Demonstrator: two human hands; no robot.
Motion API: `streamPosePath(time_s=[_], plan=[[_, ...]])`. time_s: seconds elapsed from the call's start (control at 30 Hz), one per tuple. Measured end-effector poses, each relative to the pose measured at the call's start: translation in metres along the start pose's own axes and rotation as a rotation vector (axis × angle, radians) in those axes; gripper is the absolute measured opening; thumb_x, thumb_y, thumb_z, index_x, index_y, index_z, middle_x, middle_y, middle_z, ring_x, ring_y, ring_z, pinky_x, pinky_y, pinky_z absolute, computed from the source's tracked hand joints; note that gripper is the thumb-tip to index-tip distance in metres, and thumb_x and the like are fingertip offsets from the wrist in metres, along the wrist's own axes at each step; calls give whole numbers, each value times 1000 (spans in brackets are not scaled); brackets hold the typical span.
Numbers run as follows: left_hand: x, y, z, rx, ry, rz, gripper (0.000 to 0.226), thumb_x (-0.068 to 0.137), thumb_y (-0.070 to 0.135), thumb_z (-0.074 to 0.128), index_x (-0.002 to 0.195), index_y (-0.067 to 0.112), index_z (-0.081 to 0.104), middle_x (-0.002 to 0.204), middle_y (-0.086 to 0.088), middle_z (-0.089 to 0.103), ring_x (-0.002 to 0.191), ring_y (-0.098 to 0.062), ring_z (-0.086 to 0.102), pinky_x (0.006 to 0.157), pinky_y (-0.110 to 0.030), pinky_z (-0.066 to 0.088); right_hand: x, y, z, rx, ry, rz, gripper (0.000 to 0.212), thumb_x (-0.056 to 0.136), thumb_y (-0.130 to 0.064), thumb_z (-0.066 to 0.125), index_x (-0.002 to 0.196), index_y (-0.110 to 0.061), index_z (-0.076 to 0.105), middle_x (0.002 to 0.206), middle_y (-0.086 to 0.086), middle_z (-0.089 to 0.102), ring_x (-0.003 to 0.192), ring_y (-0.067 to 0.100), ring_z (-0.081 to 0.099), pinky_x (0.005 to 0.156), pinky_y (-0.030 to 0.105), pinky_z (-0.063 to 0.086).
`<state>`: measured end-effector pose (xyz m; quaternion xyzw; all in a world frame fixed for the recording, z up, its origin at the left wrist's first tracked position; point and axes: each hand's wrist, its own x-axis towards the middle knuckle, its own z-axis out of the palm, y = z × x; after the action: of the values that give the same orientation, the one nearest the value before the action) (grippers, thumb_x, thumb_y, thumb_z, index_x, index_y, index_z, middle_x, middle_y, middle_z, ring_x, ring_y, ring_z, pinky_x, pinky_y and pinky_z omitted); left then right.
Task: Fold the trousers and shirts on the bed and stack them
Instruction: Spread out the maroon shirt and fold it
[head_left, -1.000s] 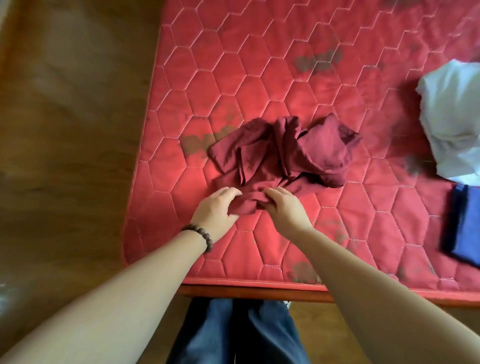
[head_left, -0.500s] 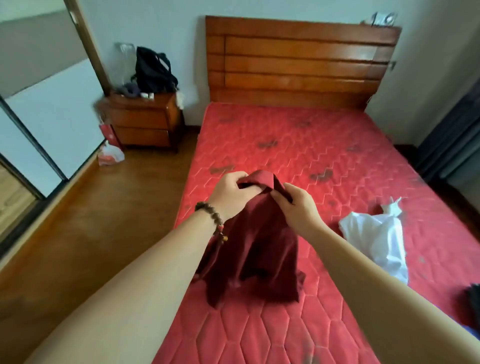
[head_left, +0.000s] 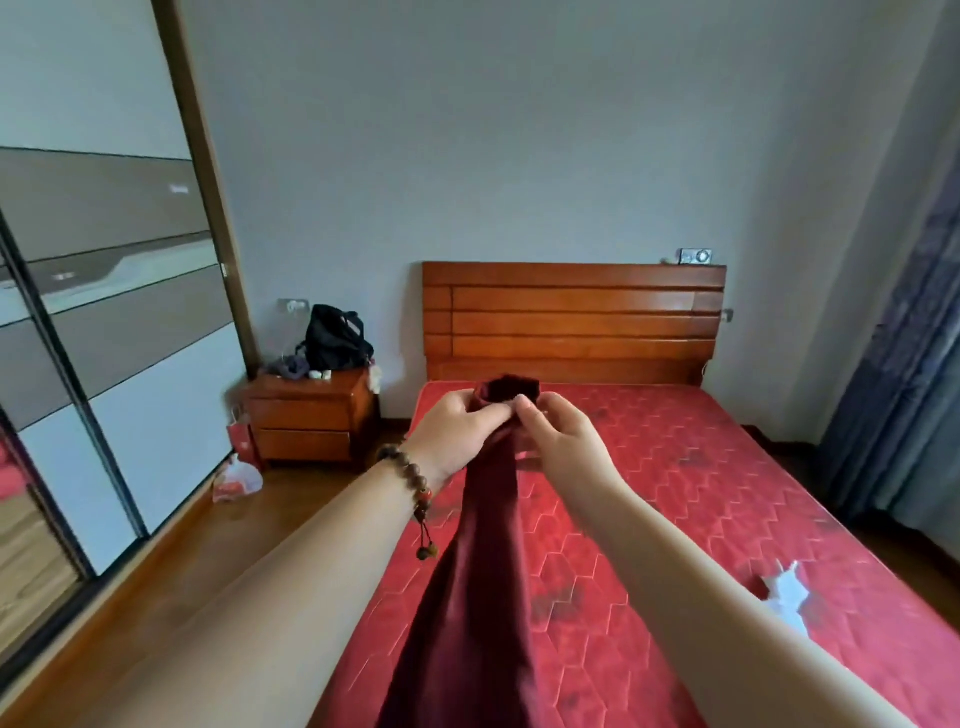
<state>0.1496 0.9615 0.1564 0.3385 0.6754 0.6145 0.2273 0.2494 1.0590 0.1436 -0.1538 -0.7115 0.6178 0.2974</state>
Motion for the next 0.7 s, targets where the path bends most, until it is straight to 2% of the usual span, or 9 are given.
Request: streamPosePath(time_s=[0.07,0.13,0.23,0.33,0.4,0.43,0.5,0.6,0.7], plan=[[1,7,-5,-100,-40,-14,22,90,27,62,96,9,74,98,-14,72,90,-27,69,88,-44,55,5,-7,0,72,-4,6,17,99,-21,50,100,-14,66,87,6,73,78,19,71,65,32,58],[1,12,-12,-148,-49,-18,22,95,23,55,95,8,72,98,-17,70,87,-27,69,79,-40,57,10,-14,0,122,-21,25,19,99,-15,49,97,-15,67,82,2,72,72,13,69,57,27,54],[7,16,-21,0,49,57,27,98,23,52,103,4,69,105,-19,70,100,-35,67,93,-54,51,19,-27,1,188,-56,118,21,99,-16,47,94,-15,68,79,2,70,64,10,66,49,22,50],[12,23,-25,61,108,101,24,99,24,50,104,9,68,103,-19,71,99,-36,67,91,-57,51,20,-36,2,321,-181,158,21,97,-25,55,103,-9,66,92,7,71,79,15,69,63,26,55],[16,29,-25,90,157,132,22,99,26,49,98,14,67,99,-18,71,94,-36,68,86,-57,53,18,-37,4,329,-321,87,26,89,-20,67,112,-9,63,104,10,71,95,22,69,77,29,56],[19,31,-25,120,192,148,23,98,28,50,97,14,67,98,-17,71,94,-36,67,86,-56,53,18,-35,5,262,-342,46,32,84,-12,72,114,-11,61,107,10,71,99,23,69,81,30,56],[25,36,-29,182,259,171,27,98,31,50,100,11,67,99,-16,70,96,-34,66,89,-53,51,18,-33,2,-9,-243,-22,40,76,-3,76,111,-15,62,104,7,72,97,21,69,83,34,55],[33,42,-42,215,313,191,25,97,33,51,90,15,67,95,-12,69,92,-29,65,90,-43,51,24,-36,-17,-234,-129,-70,23,78,-2,72,98,-12,70,96,13,72,94,29,68,88,49,54],[35,49,-61,241,207,231,30,93,38,59,75,15,68,79,-6,66,74,-19,62,78,-33,46,31,-44,-44,-346,-91,-133,19,80,-3,71,98,-11,73,94,13,73,94,31,68,89,48,53]])
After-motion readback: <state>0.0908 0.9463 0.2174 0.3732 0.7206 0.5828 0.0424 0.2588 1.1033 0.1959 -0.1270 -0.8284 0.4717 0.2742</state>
